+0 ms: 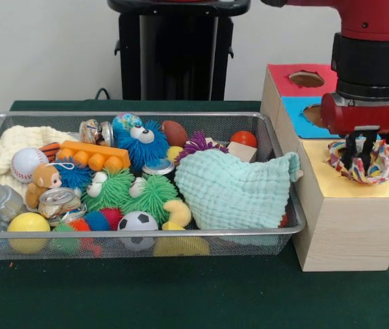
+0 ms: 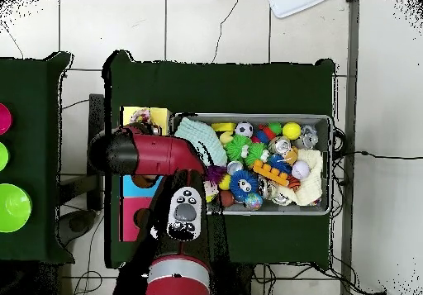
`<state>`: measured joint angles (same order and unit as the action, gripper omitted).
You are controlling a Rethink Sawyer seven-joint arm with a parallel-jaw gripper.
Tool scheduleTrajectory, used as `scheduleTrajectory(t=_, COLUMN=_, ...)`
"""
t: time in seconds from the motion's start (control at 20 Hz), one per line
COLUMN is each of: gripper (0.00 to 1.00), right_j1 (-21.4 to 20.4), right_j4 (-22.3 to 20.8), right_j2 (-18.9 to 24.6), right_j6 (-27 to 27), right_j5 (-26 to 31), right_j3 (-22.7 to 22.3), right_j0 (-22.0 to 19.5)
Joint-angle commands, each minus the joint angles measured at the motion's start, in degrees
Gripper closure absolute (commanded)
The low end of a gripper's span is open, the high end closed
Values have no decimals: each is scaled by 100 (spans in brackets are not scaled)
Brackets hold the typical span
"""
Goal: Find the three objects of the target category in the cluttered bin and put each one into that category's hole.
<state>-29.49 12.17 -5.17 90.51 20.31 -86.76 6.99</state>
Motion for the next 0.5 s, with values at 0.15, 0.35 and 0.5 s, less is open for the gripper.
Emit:
scheduleTrajectory(t=0.15, gripper=100, right_j1=828, right_j4=-238, right_j2=-200, right_j6=906, right_j5=521, right_j3=-145, right_j0=-75)
scheduleTrajectory(t=0.35, gripper=100, right_j1=1122, right_j4=-249, right_j2=-326, right_j6=963, right_j5=306, right_j3=23, right_j0=3)
scheduleTrajectory(t=0.5, gripper=100, right_j1=1285, right_j4=-231, right_j2=-383, right_j6=1006, right_j5=158, right_j3=148, right_j0=31)
